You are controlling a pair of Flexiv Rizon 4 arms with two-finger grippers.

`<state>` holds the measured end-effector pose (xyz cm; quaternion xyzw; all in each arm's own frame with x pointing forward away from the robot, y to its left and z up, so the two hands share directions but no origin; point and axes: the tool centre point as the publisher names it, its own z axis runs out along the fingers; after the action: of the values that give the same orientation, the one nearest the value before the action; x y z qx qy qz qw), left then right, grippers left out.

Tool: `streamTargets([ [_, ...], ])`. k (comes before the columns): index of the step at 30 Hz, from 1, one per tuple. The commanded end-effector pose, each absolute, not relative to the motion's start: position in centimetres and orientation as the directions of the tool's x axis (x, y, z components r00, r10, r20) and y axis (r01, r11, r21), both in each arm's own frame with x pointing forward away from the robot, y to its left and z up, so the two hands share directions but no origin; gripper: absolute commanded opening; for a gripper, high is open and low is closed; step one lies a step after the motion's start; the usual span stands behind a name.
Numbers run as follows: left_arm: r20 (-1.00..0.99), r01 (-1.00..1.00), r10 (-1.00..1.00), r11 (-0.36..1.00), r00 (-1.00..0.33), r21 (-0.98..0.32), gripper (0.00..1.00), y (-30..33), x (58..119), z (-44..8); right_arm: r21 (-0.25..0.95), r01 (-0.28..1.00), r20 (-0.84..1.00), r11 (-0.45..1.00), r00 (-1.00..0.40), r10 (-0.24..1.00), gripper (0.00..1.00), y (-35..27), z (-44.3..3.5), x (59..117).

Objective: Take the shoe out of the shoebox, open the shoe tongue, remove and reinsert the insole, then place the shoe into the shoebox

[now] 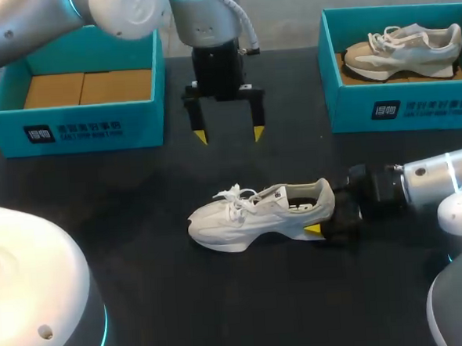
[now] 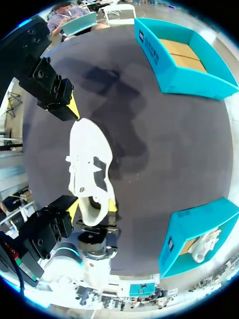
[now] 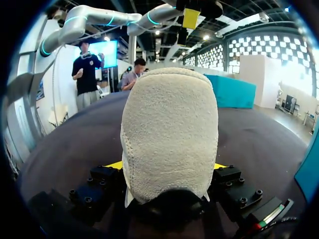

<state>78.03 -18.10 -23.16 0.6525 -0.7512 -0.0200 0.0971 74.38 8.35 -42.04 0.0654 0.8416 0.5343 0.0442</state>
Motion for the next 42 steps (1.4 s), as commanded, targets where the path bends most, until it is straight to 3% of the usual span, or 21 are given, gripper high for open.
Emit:
streamTargets([
  [1,0.092,-0.970,-0.984,0.169,-0.155,0.174,1.00,-20.5,77.2,-24.2,0.903,0.063,-0.005,0.424,-0.987,0.159,0.00,8.4,-41.9,74.3],
  [13,0.030,-0.954,-0.983,0.182,-0.181,0.239,1.00,-24.6,74.5,-27.7,0.903,0.063,-0.005,0.424,-0.987,0.159,0.00,8.4,-41.9,74.3],
  [42,-0.154,-0.960,-0.976,0.109,-0.152,0.259,1.00,-26.2,72.5,-33.3,0.903,0.063,-0.005,0.424,-0.987,0.159,0.00,8.4,-41.9,74.3],
])
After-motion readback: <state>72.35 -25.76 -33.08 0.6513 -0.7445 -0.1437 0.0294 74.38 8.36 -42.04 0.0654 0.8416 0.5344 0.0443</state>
